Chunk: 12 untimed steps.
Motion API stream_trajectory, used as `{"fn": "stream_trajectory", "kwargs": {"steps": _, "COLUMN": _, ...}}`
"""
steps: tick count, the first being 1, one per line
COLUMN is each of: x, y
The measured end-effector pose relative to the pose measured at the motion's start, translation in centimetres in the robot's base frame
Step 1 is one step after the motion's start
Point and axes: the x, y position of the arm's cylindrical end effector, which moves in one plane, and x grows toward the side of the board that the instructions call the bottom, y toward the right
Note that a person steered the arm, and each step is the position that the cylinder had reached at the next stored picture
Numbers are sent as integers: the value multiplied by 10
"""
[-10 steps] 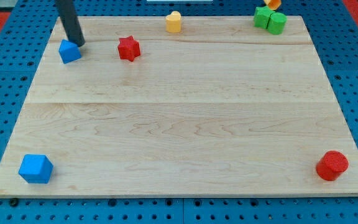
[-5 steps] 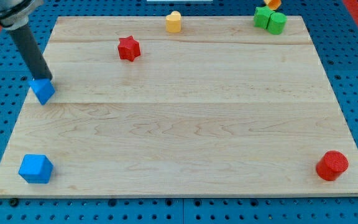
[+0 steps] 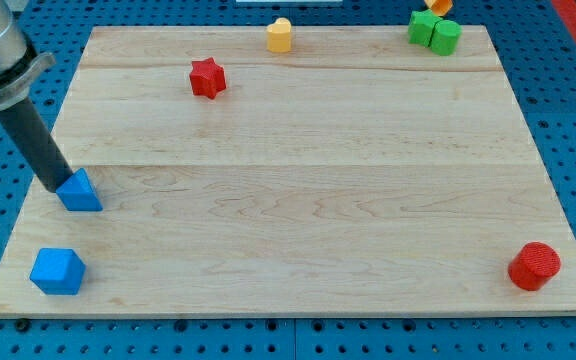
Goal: Move the blue triangle closer to the blue cube
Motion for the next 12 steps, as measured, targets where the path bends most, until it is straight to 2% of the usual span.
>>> {"fn": "stream_trajectory", "kwargs": {"steps": 2, "x": 0, "y": 21}}
{"fn": "stream_trajectory", "kwargs": {"steps": 6, "x": 7, "y": 23}}
{"fn": "stream_trajectory", "kwargs": {"steps": 7, "x": -3, "y": 30}}
{"fn": "stream_trajectory", "kwargs": {"steps": 8, "x": -5, "y": 54}}
{"fn": "stream_trajectory", "kwargs": {"steps": 10, "x": 22, "y": 74}}
{"fn": "stream_trajectory", "kwargs": {"steps": 12, "x": 33, "y": 52}}
